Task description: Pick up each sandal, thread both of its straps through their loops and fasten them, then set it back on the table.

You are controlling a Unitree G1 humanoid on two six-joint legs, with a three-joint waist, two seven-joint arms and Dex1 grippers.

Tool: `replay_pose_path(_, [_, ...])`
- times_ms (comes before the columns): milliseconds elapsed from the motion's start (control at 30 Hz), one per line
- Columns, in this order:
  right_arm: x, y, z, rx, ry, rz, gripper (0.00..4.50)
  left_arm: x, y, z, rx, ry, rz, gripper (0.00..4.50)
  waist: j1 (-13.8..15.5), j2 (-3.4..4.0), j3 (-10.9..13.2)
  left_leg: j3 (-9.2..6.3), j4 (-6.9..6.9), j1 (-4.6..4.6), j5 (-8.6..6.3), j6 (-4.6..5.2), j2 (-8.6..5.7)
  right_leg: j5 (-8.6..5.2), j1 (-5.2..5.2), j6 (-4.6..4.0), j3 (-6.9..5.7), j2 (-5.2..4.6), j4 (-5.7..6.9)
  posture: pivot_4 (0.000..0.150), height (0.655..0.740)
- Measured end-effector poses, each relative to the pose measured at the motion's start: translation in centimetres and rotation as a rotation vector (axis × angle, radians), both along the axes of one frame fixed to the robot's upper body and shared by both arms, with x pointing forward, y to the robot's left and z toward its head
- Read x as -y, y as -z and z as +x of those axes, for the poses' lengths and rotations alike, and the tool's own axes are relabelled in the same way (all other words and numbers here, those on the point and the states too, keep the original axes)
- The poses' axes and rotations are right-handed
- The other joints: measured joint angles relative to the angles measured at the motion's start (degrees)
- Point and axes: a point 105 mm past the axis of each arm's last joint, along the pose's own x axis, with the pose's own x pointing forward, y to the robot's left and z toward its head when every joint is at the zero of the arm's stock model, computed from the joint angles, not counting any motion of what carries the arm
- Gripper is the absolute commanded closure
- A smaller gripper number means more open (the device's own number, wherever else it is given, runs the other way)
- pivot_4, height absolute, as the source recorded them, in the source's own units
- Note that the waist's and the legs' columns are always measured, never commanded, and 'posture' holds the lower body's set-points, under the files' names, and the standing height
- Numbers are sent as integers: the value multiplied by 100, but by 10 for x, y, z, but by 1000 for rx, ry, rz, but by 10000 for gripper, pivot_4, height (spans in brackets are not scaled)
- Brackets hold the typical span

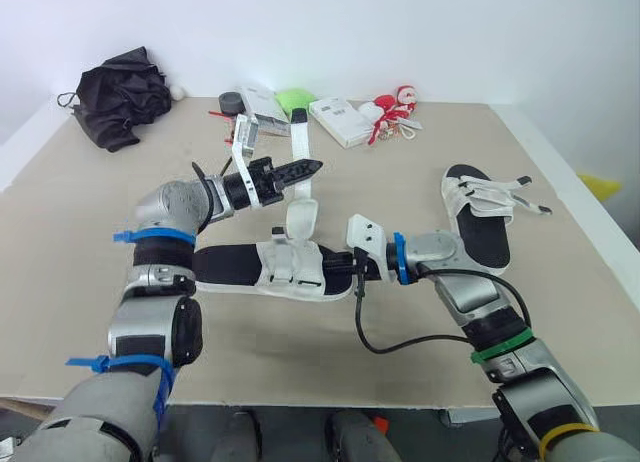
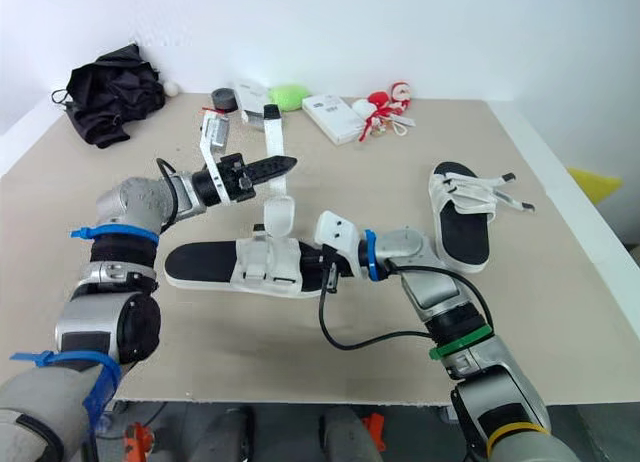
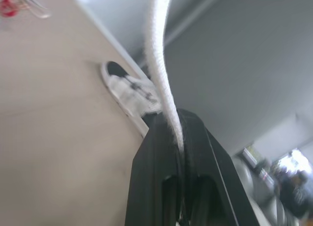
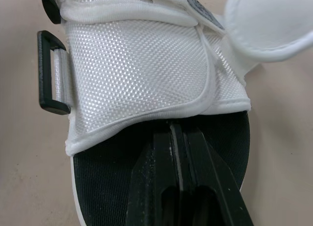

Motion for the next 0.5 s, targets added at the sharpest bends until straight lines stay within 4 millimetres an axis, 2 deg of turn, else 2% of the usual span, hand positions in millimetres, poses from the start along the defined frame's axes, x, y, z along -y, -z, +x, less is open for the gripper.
replay_pose_path(67, [2,0,1,1,5,-3,45000,4,3,-9,40,34,15,43609,12,-1,0,-1,3,3,0,-1,0,0,5,0,-4,0,0,1500,7380])
replay_pose_path(100, [1,1,1,-4,5,-5,45000,1,5,-18,139,39,64,43609,12,-2,1,-2,10,1,1,1,0,3,3,-3,-3,2,0,1500,7380])
replay_pose_path(133, [1,1,0,-4,4,-4,45000,0,6,-20,155,43,69,43609,9,0,-1,0,10,4,0,1,0,2,5,-2,0,2,0,1500,7380])
replay_pose_path(167, [0,1,0,-3,4,1,45000,-3,14,-35,270,72,123,43609,4,7,-5,11,10,14,-3,2,0,0,10,0,13,1,0,1500,7380])
replay_pose_path(233, [0,1,0,-4,2,2,45000,-5,25,-49,411,92,191,43609,3,7,-7,13,9,14,-3,2,0,0,9,0,15,1,-1,1500,7380])
replay_pose_path(267, [0,1,1,-6,3,1,45000,-6,50,-71,619,159,296,43609,13,5,-7,14,10,14,-3,4,2,2,9,-5,15,2,-1,1500,7380])
replay_pose_path(300, [0,1,1,-6,4,1,45000,-6,50,-72,623,161,298,43609,14,4,-7,13,11,14,-2,4,2,2,9,-6,14,2,-1,1500,7380])
replay_pose_path(433, [-1,1,3,-9,5,4,45000,-9,55,-84,995,224,448,43609,12,5,-9,23,15,18,2,12,3,5,8,-14,26,3,-1,1500,7380])
replay_pose_path(500, [-1,1,2,-10,-2,4,45000,-15,67,-82,1130,235,523,38574,12,5,-10,28,14,17,-1,17,3,4,6,-13,32,3,-1,1500,7380])
